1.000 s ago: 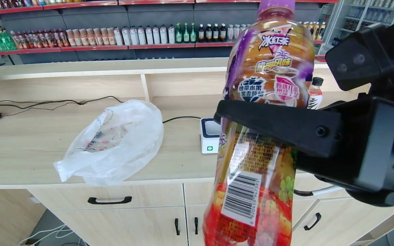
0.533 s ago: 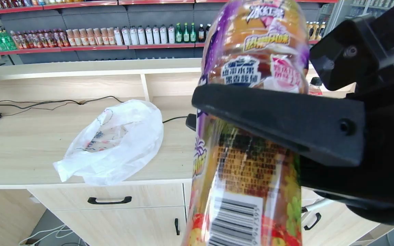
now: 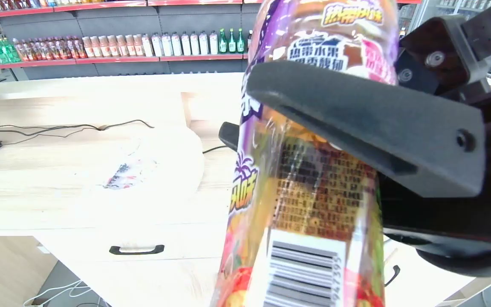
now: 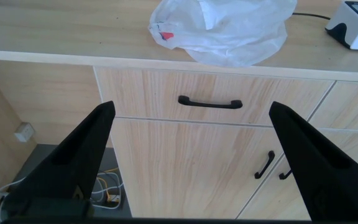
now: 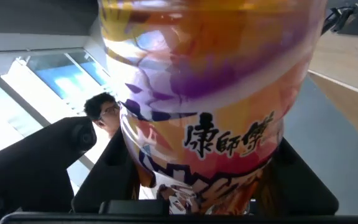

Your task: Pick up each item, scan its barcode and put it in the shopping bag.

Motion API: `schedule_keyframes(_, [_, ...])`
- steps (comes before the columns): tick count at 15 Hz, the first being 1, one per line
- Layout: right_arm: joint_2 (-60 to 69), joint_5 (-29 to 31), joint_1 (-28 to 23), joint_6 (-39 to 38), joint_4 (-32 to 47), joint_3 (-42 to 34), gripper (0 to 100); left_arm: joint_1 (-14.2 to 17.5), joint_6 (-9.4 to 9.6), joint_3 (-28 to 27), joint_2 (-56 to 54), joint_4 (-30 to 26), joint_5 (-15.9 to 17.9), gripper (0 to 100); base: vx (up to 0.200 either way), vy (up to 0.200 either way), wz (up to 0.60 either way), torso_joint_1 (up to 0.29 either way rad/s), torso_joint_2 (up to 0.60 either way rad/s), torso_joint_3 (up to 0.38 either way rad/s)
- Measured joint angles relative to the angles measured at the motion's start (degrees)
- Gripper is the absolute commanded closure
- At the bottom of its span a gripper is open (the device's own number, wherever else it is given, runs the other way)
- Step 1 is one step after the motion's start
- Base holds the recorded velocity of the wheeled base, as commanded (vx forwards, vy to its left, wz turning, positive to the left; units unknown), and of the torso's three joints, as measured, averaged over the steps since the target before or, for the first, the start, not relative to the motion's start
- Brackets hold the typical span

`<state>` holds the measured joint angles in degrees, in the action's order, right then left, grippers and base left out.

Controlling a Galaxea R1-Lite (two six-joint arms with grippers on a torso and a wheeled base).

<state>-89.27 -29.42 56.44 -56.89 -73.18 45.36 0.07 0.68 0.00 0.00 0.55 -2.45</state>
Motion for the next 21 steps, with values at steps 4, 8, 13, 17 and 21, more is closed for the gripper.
schedule_keyframes(4, [-1.29,0.0,-1.1,-3.9,-4.22,-1.32,100,0.0,0.0,0.0,0.0,0.0,0.0,0,0.0,0.0,0.0,0.0,0.0,0.0])
schedule_keyframes(8, [-1.74,-0.02,-2.12,-6.66,-10.54,-5.42,100,0.02,0.0,0.0,0.0,0.02,0.02,0,0.0,0.0,0.0,0.0,0.0,0.0])
schedule_keyframes(13, [-2.02,-0.17,-3.02,-8.03,-12.81,-7.72,100,-0.02,0.0,0.0,0.0,0.02,0.0,0,0.0,0.0,0.0,0.0,0.0,0.0])
schedule_keyframes(17, [-2.43,-0.15,-3.94,-3.95,-12.9,-7.55,100,-0.02,0.0,0.0,0.0,-0.01,0.0,0,0.0,0.0,0.0,0.0,0.0,0.0])
schedule_keyframes(21, [-1.88,-0.26,-4.44,3.0,-12.81,-7.72,100,0.0,0.02,0.0,0.0,0.02,0.0,0,0.0,0.0,0.0,0.0,0.0,0.0])
